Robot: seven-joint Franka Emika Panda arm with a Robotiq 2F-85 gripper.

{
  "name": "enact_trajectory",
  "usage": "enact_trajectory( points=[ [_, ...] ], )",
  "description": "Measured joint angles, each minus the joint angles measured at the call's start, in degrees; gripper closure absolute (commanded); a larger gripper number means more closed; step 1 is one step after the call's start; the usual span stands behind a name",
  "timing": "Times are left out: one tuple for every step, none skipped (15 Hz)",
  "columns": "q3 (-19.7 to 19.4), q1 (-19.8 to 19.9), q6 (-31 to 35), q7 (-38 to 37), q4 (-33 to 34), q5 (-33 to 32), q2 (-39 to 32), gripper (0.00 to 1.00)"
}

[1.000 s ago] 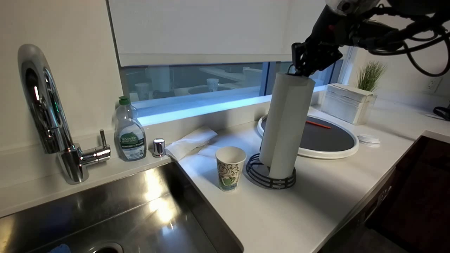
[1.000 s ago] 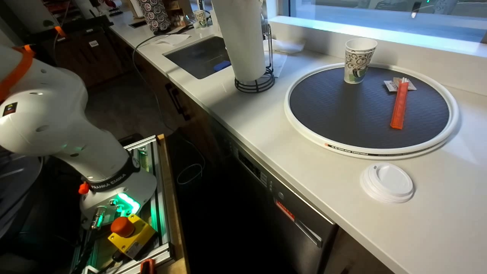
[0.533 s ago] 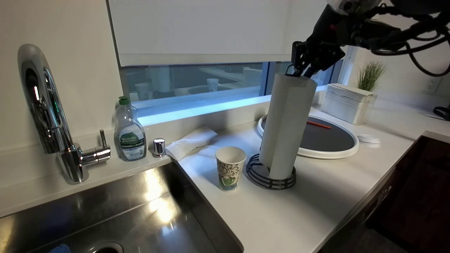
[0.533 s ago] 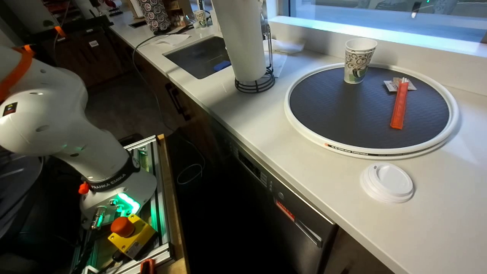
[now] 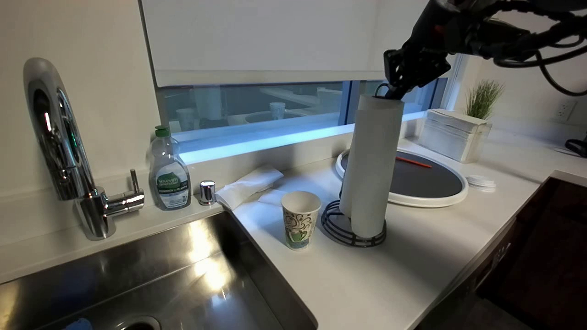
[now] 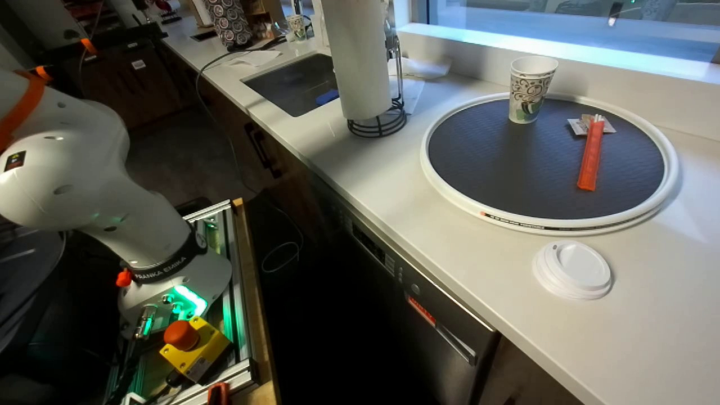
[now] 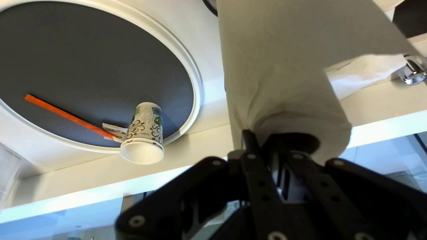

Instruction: Move the paper towel roll to the counter

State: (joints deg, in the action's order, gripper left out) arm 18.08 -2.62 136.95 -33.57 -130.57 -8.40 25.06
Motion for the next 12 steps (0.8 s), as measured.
enact_trajectory(
  points=[
    [0.06,0.0,0.0,0.0,-0.05,0.0,0.06,0.97],
    [0.12,0.0,0.0,0.0,-0.08,0.0,0.11,0.97],
    [0.17,0.0,0.0,0.0,-0.14,0.0,0.19,0.97],
    [0.24,0.0,0.0,0.0,-0.24,0.0,0.33,0.97],
    [0.31,0.0,-0.01,0.0,-0.34,-0.03,0.51,0.97],
    [0.4,0.0,-0.02,0.0,-0.42,-0.09,0.79,0.97],
    [0.5,0.0,-0.04,0.0,-0.45,-0.21,1.16,0.97],
    [0.6,0.01,-0.05,0.0,-0.46,-0.32,1.59,0.97],
    [0.69,0.02,-0.06,0.0,-0.49,-0.41,2.03,0.97],
    [0.79,0.07,-0.08,0.0,-0.51,-0.61,2.47,0.97],
    [0.88,0.12,-0.18,0.0,-0.51,-0.77,2.88,0.97],
    [0.9,0.13,-0.42,0.0,-0.53,-0.79,3.17,0.97]
  ],
)
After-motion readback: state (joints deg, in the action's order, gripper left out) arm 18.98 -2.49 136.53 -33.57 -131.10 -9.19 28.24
